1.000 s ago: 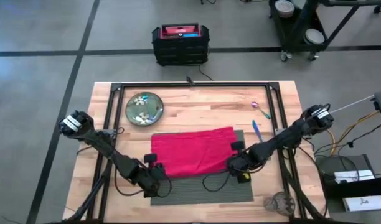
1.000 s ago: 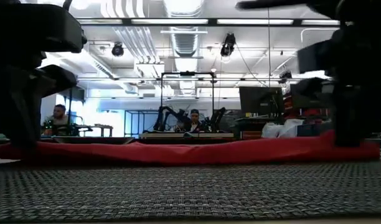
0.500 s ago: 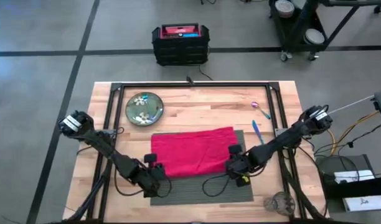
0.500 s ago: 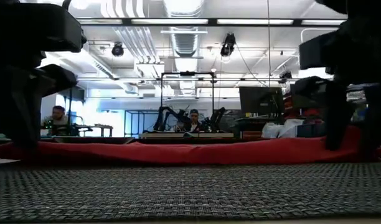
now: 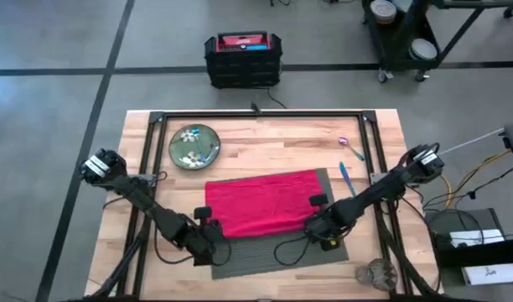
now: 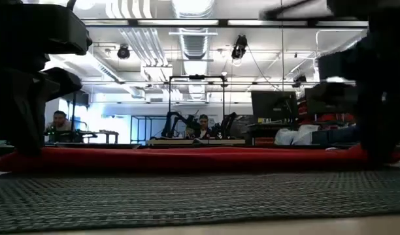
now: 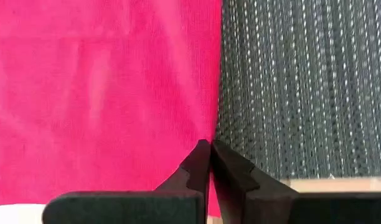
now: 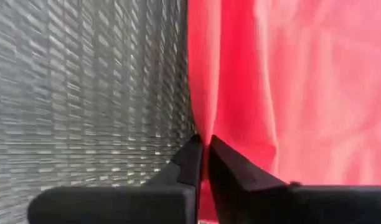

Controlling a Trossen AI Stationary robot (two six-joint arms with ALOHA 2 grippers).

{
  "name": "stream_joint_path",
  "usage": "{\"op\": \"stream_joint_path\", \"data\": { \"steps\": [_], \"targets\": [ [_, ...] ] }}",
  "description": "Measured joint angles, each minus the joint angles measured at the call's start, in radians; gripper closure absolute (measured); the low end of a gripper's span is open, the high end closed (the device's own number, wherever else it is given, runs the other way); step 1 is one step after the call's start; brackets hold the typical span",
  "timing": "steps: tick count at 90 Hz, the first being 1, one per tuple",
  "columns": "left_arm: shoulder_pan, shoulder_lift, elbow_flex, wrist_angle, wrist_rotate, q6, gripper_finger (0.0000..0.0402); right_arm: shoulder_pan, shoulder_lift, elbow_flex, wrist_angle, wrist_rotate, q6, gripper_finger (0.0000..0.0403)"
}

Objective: Set table place
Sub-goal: Fold the red table napkin

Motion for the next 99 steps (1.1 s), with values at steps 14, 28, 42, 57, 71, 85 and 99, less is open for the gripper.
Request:
{"op": "stream_joint_path", "data": {
  "steps": [14, 28, 42, 57, 71, 85, 99],
  "targets": [
    [0.0, -0.004, 0.001, -0.001, 0.0, 0.0, 0.0402, 0.003, -0.041, 0.001, -0.014, -0.006, 0.058, 0.0401],
    [-0.001, -0.023, 0.034, -0.004, 0.001, -0.001, 0.0402, 0.03, -0.04, 0.0, -0.011, -0.031, 0.099, 0.0402],
    [-0.008, -0.031, 0.075, -0.013, 0.05, -0.006, 0.0402, 0.096, -0.035, 0.0, 0.001, -0.081, 0.164, 0.0402],
    [-0.028, -0.025, 0.071, -0.011, 0.058, -0.063, 0.0402, 0.176, -0.035, -0.001, 0.014, -0.046, 0.271, 0.0403],
    [-0.079, -0.001, 0.071, 0.016, 0.062, -0.127, 0.0401, 0.254, -0.014, -0.015, 0.104, -0.046, 0.35, 0.0403],
    [-0.125, 0.02, 0.069, 0.049, 0.06, -0.192, 0.0401, 0.313, 0.03, -0.016, 0.136, -0.045, 0.43, 0.0403],
    [-0.127, 0.021, 0.09, 0.06, 0.047, -0.167, 0.0401, 0.329, 0.034, -0.016, 0.141, -0.029, 0.477, 0.0403]
  ]
}}
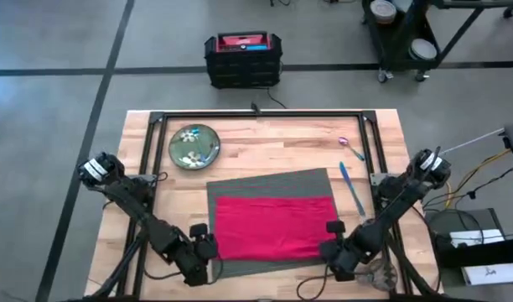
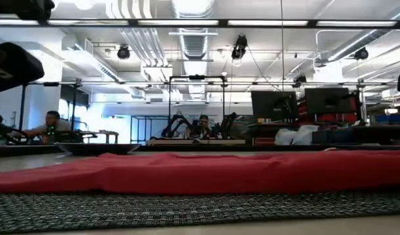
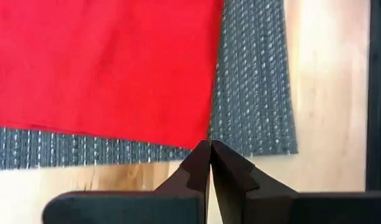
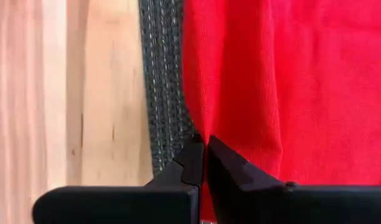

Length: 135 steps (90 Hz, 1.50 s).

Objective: Set table place
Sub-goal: Fold the red table napkin

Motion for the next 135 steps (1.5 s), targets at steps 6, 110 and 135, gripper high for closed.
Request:
{"op": "stream_joint_path", "data": {
  "steps": [6, 110, 135],
  "targets": [
    [0.004, 0.0, 0.014, 0.004, -0.014, 0.032, 0.0401, -0.001, -0.001, 0.0, 0.0, 0.003, 0.022, 0.0403],
    [0.042, 0.165, 0.016, 0.066, -0.048, 0.216, 0.0369, 0.006, -0.001, 0.0, 0.036, 0.031, 0.081, 0.0403],
    [0.042, 0.155, 0.013, 0.055, -0.047, 0.165, 0.04, 0.006, 0.0, 0.0, 0.036, 0.03, 0.08, 0.0403]
  ]
}}
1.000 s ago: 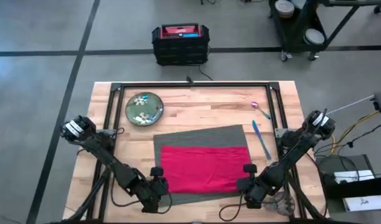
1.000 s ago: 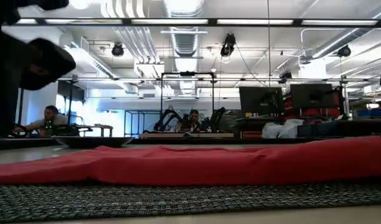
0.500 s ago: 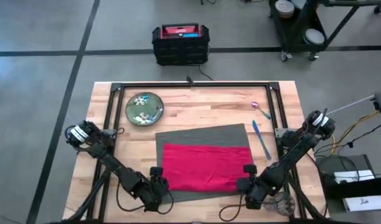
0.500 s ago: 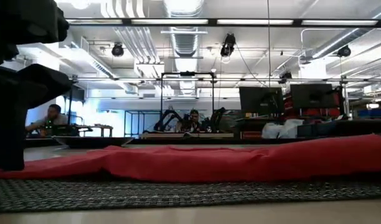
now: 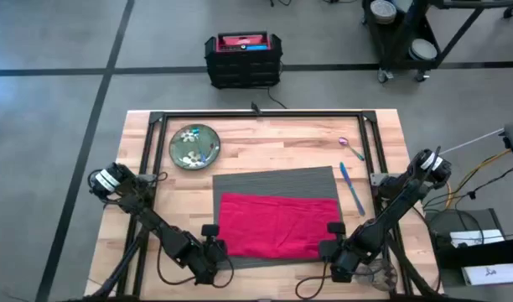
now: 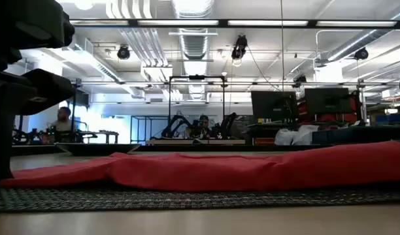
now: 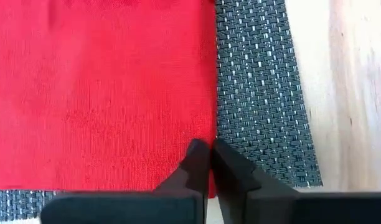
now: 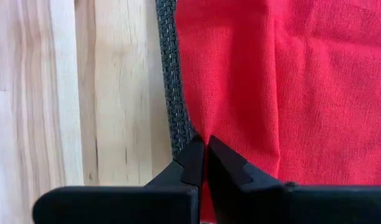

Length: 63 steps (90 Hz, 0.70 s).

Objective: Set table place
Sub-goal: Fold the red table napkin

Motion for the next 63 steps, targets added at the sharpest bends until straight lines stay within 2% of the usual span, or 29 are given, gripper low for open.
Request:
{"op": "stream_joint_path", "data": {
  "steps": [21, 46, 63],
  "targets": [
    [-0.042, -0.019, 0.082, -0.107, 0.015, -0.126, 0.0401, 0.022, 0.0, 0.0, 0.007, -0.001, -0.007, 0.0403],
    [-0.048, -0.016, 0.168, -0.2, 0.005, -0.133, 0.0402, 0.047, 0.0, 0.01, 0.059, -0.002, -0.016, 0.0403],
    [-0.039, -0.016, 0.205, -0.299, -0.024, -0.113, 0.0402, 0.052, -0.006, 0.033, 0.03, -0.001, -0.015, 0.0403]
  ]
}}
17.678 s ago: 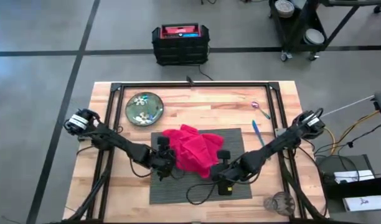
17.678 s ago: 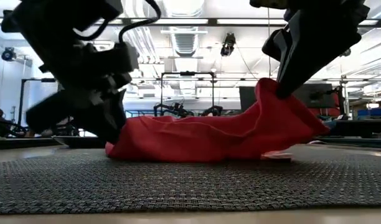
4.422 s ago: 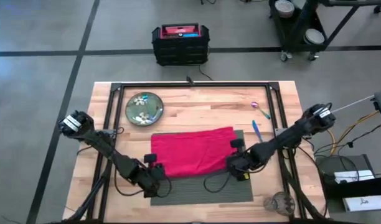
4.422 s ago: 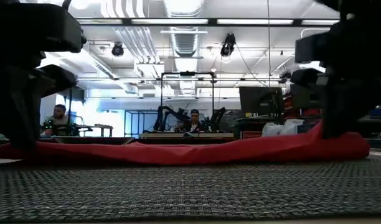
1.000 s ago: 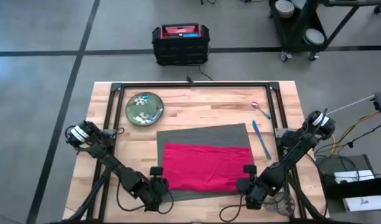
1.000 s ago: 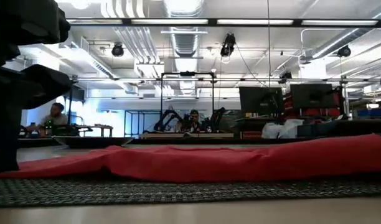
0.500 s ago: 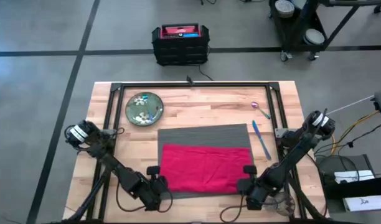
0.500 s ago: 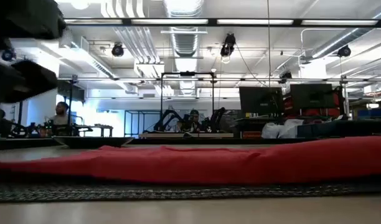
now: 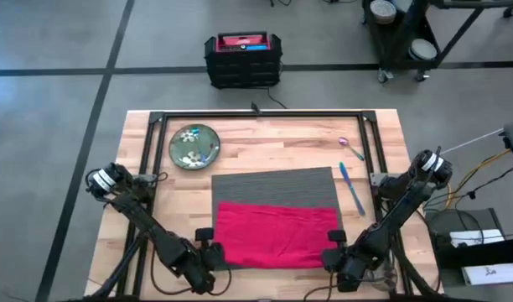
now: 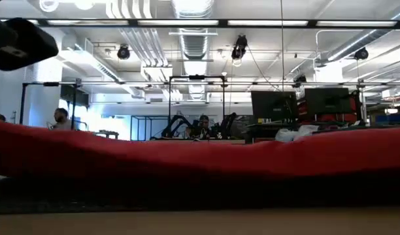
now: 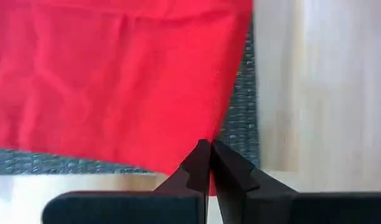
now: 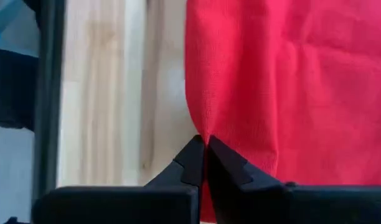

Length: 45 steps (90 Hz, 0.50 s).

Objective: Set table place
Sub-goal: Fold the red table napkin

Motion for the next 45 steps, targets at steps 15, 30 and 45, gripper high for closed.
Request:
{"op": "stream_joint_path", "data": {
  "steps": [15, 30, 45],
  "targets": [
    [0.028, -0.006, 0.044, -0.122, -0.053, 0.014, 0.0401, -0.018, -0.055, 0.016, -0.047, 0.003, 0.021, 0.0403],
    [0.074, -0.051, 0.06, -0.22, -0.135, 0.027, 0.0401, -0.038, -0.143, 0.015, -0.17, 0.036, 0.095, 0.0403],
    [0.163, -0.086, -0.001, -0.229, -0.141, 0.092, 0.0401, -0.089, -0.188, -0.028, -0.275, 0.057, 0.153, 0.0403]
  ]
}}
